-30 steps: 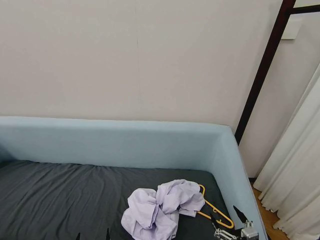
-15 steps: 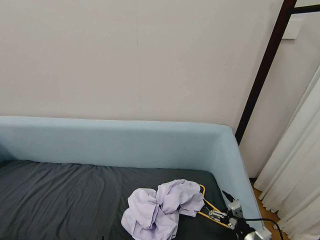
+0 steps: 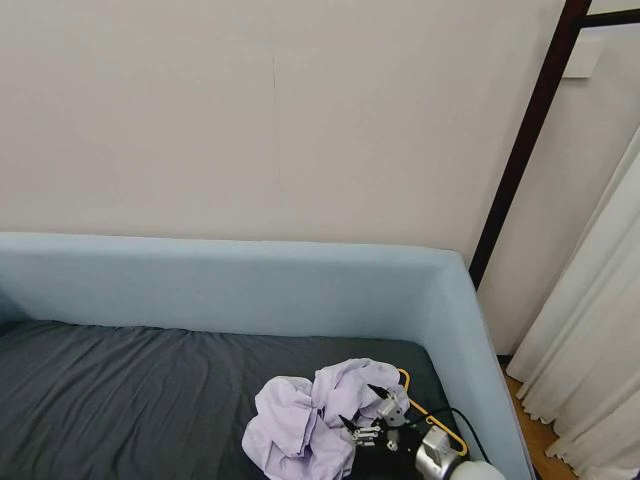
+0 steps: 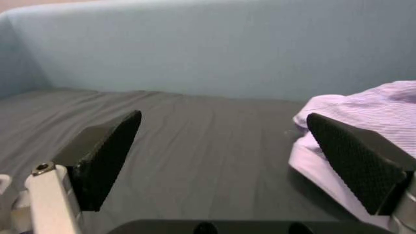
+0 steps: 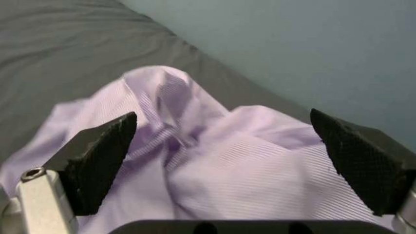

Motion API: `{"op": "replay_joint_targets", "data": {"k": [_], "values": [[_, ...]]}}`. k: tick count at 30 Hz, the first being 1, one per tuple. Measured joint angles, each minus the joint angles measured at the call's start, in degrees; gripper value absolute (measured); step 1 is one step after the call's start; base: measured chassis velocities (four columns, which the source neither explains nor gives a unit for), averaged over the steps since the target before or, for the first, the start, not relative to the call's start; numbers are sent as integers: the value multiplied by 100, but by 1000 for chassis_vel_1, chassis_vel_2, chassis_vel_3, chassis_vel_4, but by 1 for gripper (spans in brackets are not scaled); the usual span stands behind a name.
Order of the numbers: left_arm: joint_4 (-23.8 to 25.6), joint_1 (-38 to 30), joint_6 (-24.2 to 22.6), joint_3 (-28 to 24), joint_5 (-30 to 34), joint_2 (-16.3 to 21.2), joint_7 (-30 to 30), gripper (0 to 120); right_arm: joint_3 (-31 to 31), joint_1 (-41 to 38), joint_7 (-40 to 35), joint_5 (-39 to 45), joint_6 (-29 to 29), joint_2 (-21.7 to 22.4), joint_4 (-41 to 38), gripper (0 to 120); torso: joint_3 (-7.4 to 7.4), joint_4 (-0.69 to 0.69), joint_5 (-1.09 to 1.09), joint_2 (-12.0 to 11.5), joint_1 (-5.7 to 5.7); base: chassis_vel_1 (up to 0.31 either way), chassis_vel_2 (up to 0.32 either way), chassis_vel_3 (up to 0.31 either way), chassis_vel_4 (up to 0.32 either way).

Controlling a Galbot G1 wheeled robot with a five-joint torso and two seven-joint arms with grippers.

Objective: Pick up the clothes from the sofa and hang them on the clothes hanger.

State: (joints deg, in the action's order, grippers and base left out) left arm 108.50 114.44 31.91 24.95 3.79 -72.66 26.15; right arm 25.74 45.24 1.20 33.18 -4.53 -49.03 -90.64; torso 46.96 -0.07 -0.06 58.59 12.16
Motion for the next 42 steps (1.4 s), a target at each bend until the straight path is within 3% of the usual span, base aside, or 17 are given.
{"op": "replay_joint_targets", "data": {"k": [3,5,15,19,23,29,32,42], "values": [[-26,186,100,129,-5,-68,9,100,289,-197,-207,714,642,-366,-76,100,0,0,1,1,0,0,0,0,0],[-59,236,139,150,-17,-113,20,100,320,-205,-251,767,734,-498,-42,100,0,0,0,0,-1,0,0,0,0],[-87,181,123,479,144,-324,23,100,320,-118,125,-265,617,-1097,751,99,0,-2,1,1,0,0,0,0,0],[-112,204,137,540,157,-385,29,100,211,-62,130,-388,650,-1208,782,87,0,0,0,1,0,0,0,0,0],[-187,185,270,551,126,-474,58,100,325,32,153,-300,666,-1173,777,67,0,-1,0,1,-1,0,0,0,0],[-161,287,342,581,55,-520,58,100,328,172,222,-293,564,-1250,809,50,0,0,2,1,-1,0,0,0,0],[-95,331,357,602,22,-533,58,100,289,183,222,-280,539,-1348,854,35,0,0,2,1,-1,0,0,0,0],[-66,323,386,591,-9,-640,56,100,155,243,204,-286,468,-1268,818,2,0,0,1,1,-1,0,0,0,0]]}}
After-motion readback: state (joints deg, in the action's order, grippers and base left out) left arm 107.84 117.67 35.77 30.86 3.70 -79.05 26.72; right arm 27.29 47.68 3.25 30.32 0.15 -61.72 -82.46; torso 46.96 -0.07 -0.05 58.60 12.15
